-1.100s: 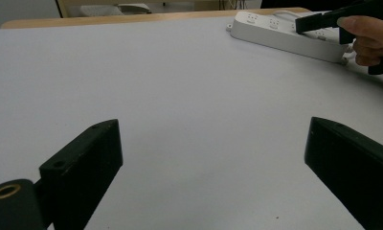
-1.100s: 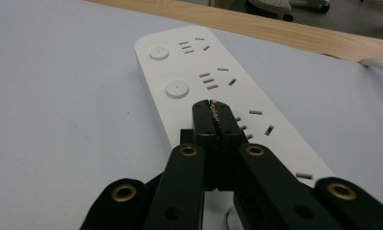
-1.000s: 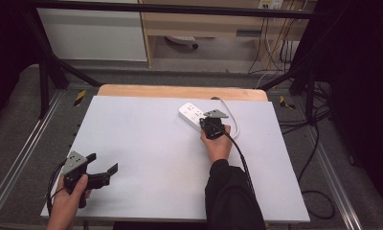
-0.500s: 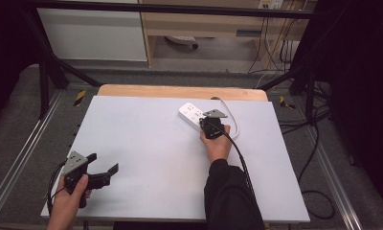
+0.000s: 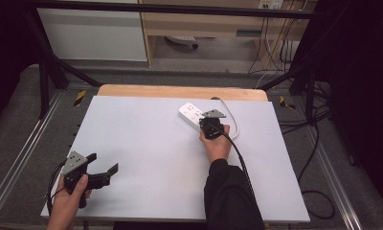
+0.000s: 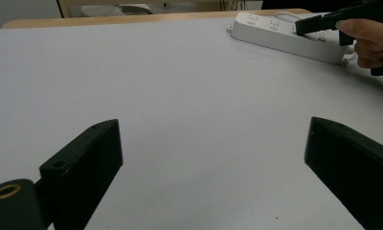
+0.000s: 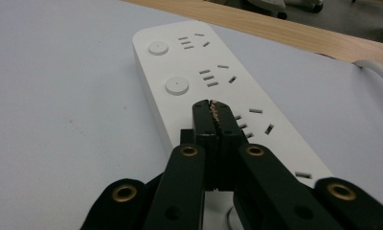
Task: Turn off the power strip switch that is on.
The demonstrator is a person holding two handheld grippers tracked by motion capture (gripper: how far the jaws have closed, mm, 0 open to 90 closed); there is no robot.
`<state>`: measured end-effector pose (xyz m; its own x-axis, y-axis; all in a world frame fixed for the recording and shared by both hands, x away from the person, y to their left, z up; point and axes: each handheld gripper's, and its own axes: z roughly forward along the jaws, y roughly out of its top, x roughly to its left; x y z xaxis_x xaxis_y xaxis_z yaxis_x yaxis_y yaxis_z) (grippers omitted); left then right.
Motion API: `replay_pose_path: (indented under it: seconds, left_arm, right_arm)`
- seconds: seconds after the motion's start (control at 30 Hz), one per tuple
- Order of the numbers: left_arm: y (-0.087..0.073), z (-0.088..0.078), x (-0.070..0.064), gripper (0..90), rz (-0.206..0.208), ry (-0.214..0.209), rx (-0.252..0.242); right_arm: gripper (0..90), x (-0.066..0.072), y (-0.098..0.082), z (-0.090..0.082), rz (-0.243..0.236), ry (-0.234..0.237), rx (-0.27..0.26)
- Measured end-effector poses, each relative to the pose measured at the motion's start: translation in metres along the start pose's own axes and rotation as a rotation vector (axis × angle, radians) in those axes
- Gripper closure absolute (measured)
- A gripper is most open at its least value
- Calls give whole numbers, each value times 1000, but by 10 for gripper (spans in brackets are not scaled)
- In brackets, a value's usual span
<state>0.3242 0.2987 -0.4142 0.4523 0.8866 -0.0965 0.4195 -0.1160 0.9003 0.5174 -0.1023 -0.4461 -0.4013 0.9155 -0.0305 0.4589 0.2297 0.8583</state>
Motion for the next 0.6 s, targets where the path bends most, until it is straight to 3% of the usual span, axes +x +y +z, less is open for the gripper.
replay_pose_path:
  seconds: [0.3,0.6]
  left_arm:
    - [0,1,0,56,0,-4,3]
    - [0,1,0,57,-1,-2,5]
  right_arm:
    - [900,-1,0,0,24,9,-1]
    - [900,-4,1,0,14,27,10]
